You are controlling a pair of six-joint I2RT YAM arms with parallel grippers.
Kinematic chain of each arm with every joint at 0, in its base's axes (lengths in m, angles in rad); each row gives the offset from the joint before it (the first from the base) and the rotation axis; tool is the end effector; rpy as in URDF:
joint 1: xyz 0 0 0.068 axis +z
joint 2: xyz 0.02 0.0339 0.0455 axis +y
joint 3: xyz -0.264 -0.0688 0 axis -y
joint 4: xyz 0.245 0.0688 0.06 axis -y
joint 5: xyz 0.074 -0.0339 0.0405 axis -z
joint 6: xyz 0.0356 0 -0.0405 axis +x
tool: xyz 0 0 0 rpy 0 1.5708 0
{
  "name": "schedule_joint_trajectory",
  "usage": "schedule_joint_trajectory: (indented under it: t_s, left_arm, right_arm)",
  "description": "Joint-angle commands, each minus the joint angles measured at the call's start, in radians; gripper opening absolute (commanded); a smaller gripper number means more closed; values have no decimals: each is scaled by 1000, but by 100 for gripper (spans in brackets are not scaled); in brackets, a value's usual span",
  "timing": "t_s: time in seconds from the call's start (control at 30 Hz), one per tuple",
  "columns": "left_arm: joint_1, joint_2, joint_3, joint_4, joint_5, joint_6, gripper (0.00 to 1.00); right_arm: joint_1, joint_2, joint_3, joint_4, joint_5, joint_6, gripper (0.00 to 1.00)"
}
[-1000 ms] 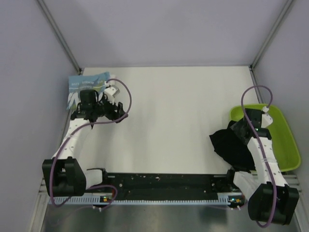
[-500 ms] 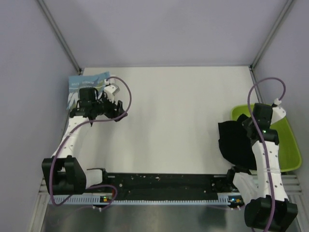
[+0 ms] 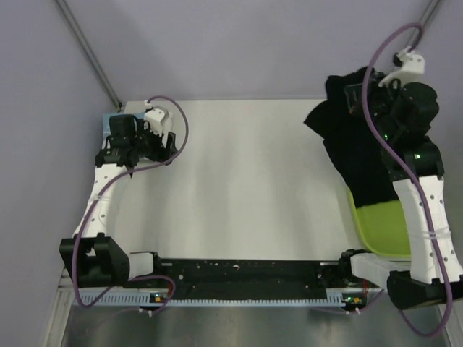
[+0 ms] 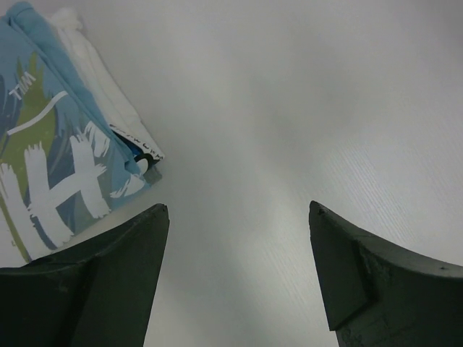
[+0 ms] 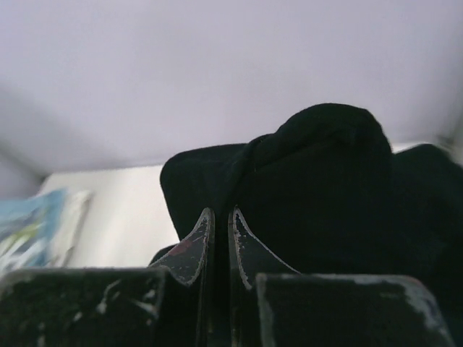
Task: Fold and stack the t-shirts
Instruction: Move the tshirt to the center of the board
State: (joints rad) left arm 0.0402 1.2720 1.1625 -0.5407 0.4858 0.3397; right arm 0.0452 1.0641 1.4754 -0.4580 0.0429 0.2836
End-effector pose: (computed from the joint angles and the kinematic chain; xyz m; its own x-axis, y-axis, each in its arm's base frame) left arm 0.2768 -0.0055 0.3348 -0.4584 0.2765 -0.8447 0.5182 0.8553 -0.0013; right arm 0.2018 0.0076 0.4922 -0.0454 0.2778 -0.9596 0.0108 0.9606 0.2776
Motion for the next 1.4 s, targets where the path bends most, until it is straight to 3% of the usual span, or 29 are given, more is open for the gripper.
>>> schedule_joint_trajectory:
  t_s: [0.0, 0.13, 0.27, 0.33, 0.5, 0.67, 0.8, 0.87, 0.93, 1.0, 1.17, 1.37]
  left_arm:
    - [33, -36, 35, 15, -127, -36, 83]
    - [95, -45, 58, 22, -157, -57, 84]
    - [157, -37, 78, 30, -174, -77, 85]
    - [184, -34, 88, 33, -199, -91, 85]
    - [234, -25, 95, 44, -242, -90, 86]
    - [234, -19, 75, 38, -247, -41, 86]
    - [236, -25, 45, 18, -178, 13, 84]
    - [233, -36, 31, -19, -71, 65, 82]
    - [221, -51, 17, -54, 31, 103, 81]
    - [202, -69, -4, -91, 97, 156, 80]
    - [179, -86, -40, -192, 174, 248, 80]
    - [178, -68, -58, -182, 168, 191, 80]
  right_arm:
    - [253, 135, 190, 133, -352, -101, 0]
    - [490, 266, 347, 172, -666, -170, 0]
    - [555, 364, 428, 347, -989, -39, 0]
    - [555, 384, 402, 426, -1031, 11, 0]
    - [547, 419, 214, 363, -763, -155, 0]
    - [480, 598, 141, 325, -640, -135, 0]
    - [415, 764, 193, 268, -467, -92, 1]
    - [389, 853, 282, 169, -262, -96, 26]
    - [357, 951, 437, -6, -59, -71, 61]
    - [322, 1017, 529, -152, 15, -32, 72]
    - [387, 862, 334, -122, 26, -134, 78]
    - [661, 639, -57, 37, -87, -394, 79]
